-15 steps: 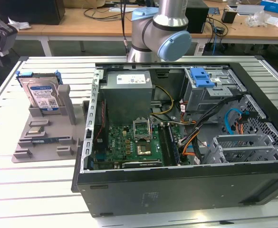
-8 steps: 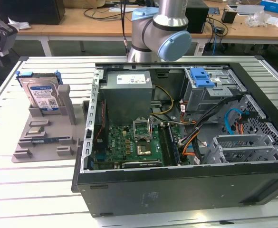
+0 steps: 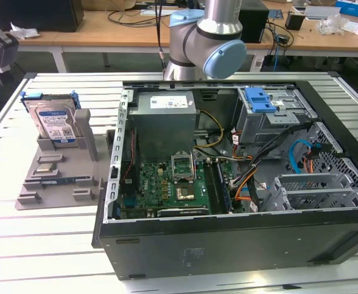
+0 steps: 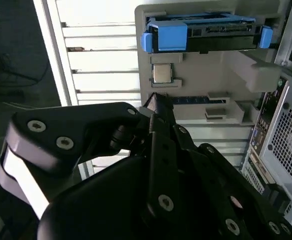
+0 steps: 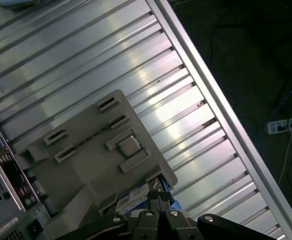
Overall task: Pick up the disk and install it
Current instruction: 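Pick up the disk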
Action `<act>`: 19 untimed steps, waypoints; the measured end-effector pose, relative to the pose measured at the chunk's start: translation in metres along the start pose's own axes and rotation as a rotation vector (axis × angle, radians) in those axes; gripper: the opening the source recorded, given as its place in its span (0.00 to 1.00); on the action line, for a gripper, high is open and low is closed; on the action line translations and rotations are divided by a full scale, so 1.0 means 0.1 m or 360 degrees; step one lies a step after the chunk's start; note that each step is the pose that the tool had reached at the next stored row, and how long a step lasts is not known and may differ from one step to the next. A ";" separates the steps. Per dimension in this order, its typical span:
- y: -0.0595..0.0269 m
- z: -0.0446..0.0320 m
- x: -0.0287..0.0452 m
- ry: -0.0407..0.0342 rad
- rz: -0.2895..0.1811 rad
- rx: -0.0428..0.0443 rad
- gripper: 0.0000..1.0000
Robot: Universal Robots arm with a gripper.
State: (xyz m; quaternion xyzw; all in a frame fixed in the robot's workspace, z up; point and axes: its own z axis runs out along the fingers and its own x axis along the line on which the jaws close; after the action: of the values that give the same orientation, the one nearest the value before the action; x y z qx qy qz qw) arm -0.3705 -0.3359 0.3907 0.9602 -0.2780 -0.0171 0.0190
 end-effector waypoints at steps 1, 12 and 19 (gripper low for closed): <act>0.000 0.000 0.000 -0.0002 0.0039 0.0000 0.11; 0.000 0.001 0.000 -0.0010 0.0281 0.0002 0.11; 0.000 0.001 0.000 -0.0012 0.0407 -0.0001 0.11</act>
State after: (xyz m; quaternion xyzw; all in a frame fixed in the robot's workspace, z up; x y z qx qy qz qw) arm -0.3705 -0.3359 0.3906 0.9168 -0.3984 -0.0181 0.0203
